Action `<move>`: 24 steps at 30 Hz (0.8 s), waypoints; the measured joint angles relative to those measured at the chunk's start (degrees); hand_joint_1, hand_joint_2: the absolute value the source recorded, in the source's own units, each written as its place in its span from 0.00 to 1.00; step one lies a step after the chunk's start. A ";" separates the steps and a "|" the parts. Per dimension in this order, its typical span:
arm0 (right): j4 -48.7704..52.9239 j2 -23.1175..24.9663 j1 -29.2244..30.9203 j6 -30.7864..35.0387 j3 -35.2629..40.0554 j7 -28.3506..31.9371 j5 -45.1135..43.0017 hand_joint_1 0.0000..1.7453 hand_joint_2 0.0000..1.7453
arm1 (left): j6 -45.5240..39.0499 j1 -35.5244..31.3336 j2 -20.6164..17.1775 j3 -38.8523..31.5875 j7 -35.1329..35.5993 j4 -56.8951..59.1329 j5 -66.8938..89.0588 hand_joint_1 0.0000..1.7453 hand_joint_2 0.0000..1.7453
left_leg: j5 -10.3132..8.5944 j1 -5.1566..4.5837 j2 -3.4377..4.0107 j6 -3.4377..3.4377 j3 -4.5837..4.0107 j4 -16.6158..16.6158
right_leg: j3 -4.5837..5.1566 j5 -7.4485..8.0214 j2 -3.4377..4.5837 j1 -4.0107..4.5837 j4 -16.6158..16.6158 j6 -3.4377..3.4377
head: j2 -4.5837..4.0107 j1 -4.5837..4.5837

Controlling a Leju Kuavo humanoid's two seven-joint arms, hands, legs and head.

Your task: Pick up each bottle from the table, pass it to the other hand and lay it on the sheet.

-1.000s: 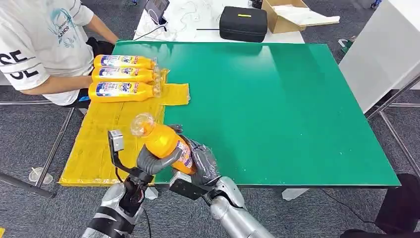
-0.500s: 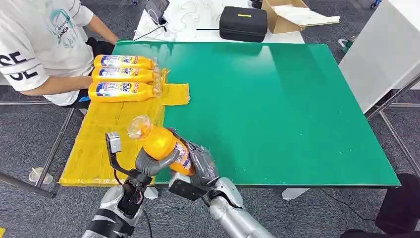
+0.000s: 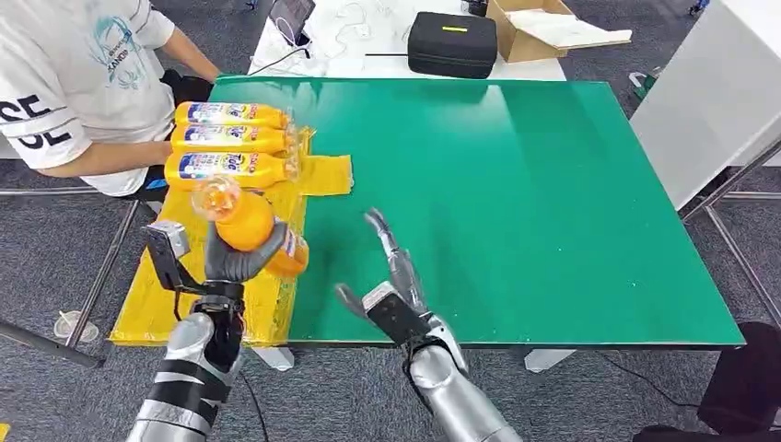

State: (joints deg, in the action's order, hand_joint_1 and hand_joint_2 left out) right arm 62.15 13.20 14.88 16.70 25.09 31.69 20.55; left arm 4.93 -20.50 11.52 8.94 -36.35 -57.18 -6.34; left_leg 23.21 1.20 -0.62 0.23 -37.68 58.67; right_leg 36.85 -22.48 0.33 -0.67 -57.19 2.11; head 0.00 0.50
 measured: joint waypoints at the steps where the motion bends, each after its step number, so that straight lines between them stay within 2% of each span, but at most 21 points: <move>1: 1.66 -0.13 -0.44 0.33 -0.29 0.64 -0.49 0.00 0.00 | -1.30 -0.46 -0.02 -0.46 -0.53 0.00 1.12 1.00 1.00 | 0.00 0.00 0.00 0.00 0.00 0.00 | 0.00 0.00 0.00 0.00 0.00 0.00 | 0.00 -0.02; 3: 4.83 -0.26 -1.28 1.73 -0.92 2.13 -1.78 0.00 0.00 | -4.45 -1.24 -0.02 -1.49 -1.64 0.00 3.60 1.00 1.00 | 0.00 -0.01 0.01 0.00 0.00 0.00 | 0.00 0.00 0.00 -0.01 0.00 0.00 | 0.00 0.00; 8: 13.37 -0.31 -3.61 5.82 -1.62 5.05 -5.60 0.00 0.00 | -20.17 -4.08 -0.44 -3.59 -3.54 0.46 15.44 1.00 1.00 | 0.01 0.00 0.01 0.00 -0.02 0.00 | 0.01 -0.01 0.00 0.00 0.00 0.00 | 0.00 0.00; 11: 16.73 -0.31 -4.18 6.75 -1.68 5.47 -6.36 0.00 0.00 | -23.99 -5.65 -0.96 -4.05 -3.61 1.18 20.40 1.00 1.00 | 0.01 0.00 0.00 0.00 -0.02 0.00 | 0.01 -0.01 0.00 0.00 0.00 0.00 | 0.00 0.00; 16: 18.46 -0.18 -3.58 7.80 -0.68 6.19 -8.92 0.00 0.00 | -36.34 -10.95 -3.28 -0.63 -0.41 11.79 45.84 1.00 1.00 | -0.03 0.00 -0.01 0.01 -0.01 0.00 | -0.02 0.00 0.00 -0.01 0.00 0.00 | 0.00 0.00; 19: 18.63 -0.18 -2.73 7.11 0.52 6.19 -10.01 0.00 0.00 | -36.69 -13.73 -5.45 4.31 3.68 20.16 58.78 1.00 1.00 | -0.05 0.00 0.04 0.04 0.03 0.00 | -0.04 0.02 0.01 -0.01 -0.01 0.00 | 0.02 -0.02; 24: 18.61 -0.20 -2.55 5.46 1.53 5.86 -11.02 0.00 0.00 | -30.87 -15.31 -8.53 10.10 6.21 28.42 65.36 1.00 1.00 | -0.04 0.00 0.07 0.05 0.02 0.00 | 0.01 0.01 0.03 0.00 -0.02 -0.01 | 0.00 0.00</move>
State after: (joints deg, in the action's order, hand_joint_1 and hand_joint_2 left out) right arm 80.76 13.00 12.33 22.16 26.62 37.55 9.53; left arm -25.94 -35.80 2.99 19.04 -30.14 -28.76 59.02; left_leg 23.17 1.20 -0.55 0.28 -37.66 58.67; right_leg 36.86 -22.46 0.36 -0.67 -57.20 2.10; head 0.00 0.50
